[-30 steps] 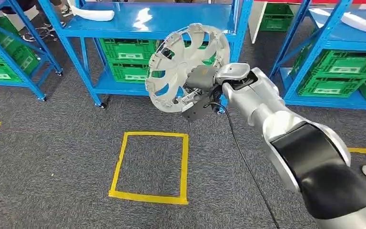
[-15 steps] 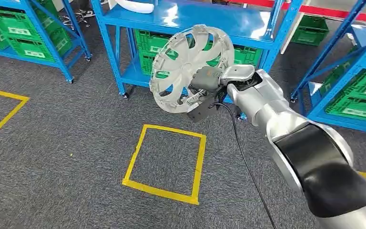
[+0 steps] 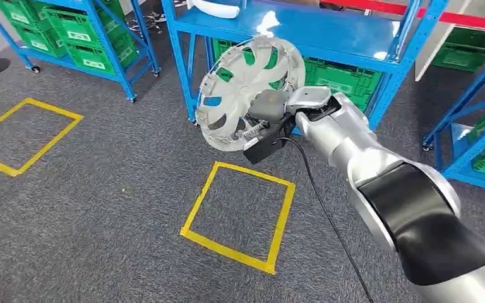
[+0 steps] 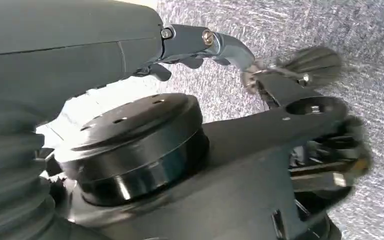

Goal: Take the parts from the cabinet and place them on the table.

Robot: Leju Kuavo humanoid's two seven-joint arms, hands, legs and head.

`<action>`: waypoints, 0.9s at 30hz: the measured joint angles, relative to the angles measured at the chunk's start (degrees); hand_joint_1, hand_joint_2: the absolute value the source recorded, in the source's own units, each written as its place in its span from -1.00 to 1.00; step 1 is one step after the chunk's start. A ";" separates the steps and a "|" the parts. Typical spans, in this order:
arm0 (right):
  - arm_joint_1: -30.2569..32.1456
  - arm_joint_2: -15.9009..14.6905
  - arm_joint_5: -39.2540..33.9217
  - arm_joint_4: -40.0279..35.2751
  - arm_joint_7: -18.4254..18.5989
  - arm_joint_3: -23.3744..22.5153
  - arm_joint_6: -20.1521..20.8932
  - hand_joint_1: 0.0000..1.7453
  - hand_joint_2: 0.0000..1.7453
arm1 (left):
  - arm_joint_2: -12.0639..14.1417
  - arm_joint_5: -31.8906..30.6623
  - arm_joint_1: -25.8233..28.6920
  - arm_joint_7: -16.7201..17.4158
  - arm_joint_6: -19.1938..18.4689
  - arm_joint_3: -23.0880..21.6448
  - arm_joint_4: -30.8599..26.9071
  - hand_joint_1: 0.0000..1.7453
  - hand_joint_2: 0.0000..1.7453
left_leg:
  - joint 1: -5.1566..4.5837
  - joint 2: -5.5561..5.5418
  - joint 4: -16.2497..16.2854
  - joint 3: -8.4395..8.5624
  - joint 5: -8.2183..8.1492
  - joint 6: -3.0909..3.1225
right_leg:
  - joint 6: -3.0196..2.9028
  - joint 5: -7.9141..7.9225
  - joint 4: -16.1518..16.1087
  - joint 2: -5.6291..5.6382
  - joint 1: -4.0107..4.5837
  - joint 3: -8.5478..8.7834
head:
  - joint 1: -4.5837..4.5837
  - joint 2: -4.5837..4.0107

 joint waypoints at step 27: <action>0.44 0.20 0.00 0.00 0.61 0.00 -0.09 0.90 1.00 | 0.02 1.16 0.02 0.48 0.00 0.04 -0.02 -1.00 1.00 | -0.46 -1.30 -11.36 4.34 4.18 0.65 | 0.00 0.06 0.61 1.81 -0.32 -0.69 | -0.70 0.00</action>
